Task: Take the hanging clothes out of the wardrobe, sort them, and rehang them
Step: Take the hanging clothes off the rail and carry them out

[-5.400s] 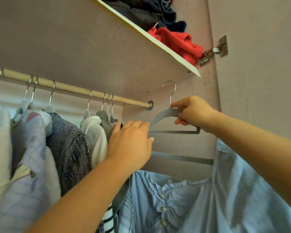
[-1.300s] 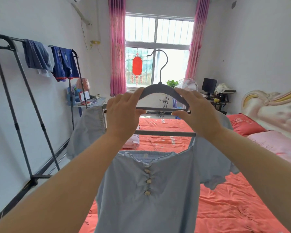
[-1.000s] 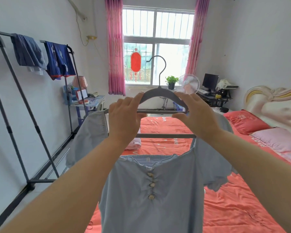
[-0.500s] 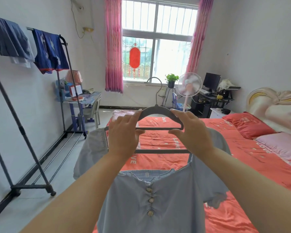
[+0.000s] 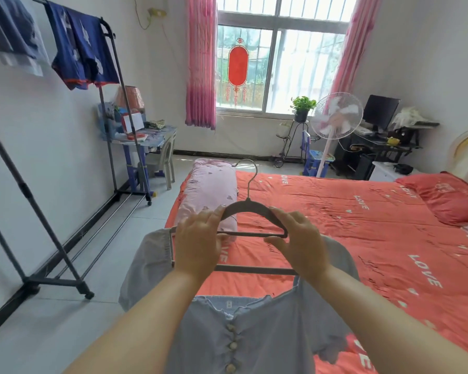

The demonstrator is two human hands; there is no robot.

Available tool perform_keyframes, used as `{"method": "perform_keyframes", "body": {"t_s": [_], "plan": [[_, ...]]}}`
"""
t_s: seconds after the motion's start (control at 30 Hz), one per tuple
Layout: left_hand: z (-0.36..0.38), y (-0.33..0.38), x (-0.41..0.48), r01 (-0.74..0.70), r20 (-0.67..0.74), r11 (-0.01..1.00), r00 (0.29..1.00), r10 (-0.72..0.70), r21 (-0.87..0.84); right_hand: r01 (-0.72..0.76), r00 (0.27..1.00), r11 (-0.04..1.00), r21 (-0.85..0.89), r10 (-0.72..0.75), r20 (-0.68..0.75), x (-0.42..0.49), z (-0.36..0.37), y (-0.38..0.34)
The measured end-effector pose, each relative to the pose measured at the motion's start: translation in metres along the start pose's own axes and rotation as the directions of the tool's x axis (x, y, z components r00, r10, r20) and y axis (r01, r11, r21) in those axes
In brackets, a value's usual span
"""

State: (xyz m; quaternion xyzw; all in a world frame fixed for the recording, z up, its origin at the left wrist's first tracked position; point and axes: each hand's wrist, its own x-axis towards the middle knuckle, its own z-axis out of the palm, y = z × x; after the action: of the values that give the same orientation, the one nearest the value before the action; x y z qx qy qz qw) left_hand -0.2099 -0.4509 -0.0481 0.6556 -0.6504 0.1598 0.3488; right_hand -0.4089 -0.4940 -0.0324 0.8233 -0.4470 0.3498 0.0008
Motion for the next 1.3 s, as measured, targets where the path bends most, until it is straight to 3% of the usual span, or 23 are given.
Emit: {"method": "perform_keyframes", "body": {"t_s": [0.07, 0.13, 0.2, 0.27, 0.5, 0.6, 0.9, 1.3], "plan": [[0.023, -0.01, -0.003, 0.051, 0.062, 0.999, 0.997, -0.052, 0.015, 0.004, 1.0, 1.0, -0.015, -0.003, 0.009, 0.006, 0.032, 0.016], [0.041, -0.017, -0.009, 0.1, 0.167, 0.994, 0.98, -0.106, 0.041, -0.091, 0.99, 0.992, -0.088, 0.099, 0.101, 0.01, 0.064, 0.028], [0.056, -0.024, -0.019, 0.129, 0.29, 0.988, 0.945, -0.149, 0.089, -0.235, 0.909, 0.946, -0.224, 0.296, 0.294, 0.009, 0.095, 0.037], [0.068, -0.031, -0.033, 0.13, 0.388, 0.981, 0.904, -0.177, 0.145, -0.283, 0.806, 0.906, -0.315, 0.403, 0.434, -0.002, 0.118, 0.043], [0.087, -0.049, -0.086, 0.164, 0.584, 0.953, 0.76, -0.286, 0.254, -0.221, 0.701, 0.915, -0.337, 0.389, 0.597, -0.071, 0.154, 0.048], [0.085, -0.049, -0.096, 0.155, 0.61, 0.949, 0.735, -0.296, 0.274, -0.21, 0.675, 0.916, -0.341, 0.388, 0.628, -0.089, 0.15, 0.045], [0.035, -0.035, -0.096, 0.15, 0.594, 0.947, 0.748, -0.297, 0.285, -0.175, 0.708, 0.939, -0.295, 0.329, 0.625, -0.088, 0.104, 0.002], [-0.122, 0.007, -0.129, 0.158, 0.522, 0.922, 0.784, -0.334, 0.353, -0.037, 0.79, 0.979, -0.203, 0.153, 0.594, -0.104, -0.01, -0.114]]}}
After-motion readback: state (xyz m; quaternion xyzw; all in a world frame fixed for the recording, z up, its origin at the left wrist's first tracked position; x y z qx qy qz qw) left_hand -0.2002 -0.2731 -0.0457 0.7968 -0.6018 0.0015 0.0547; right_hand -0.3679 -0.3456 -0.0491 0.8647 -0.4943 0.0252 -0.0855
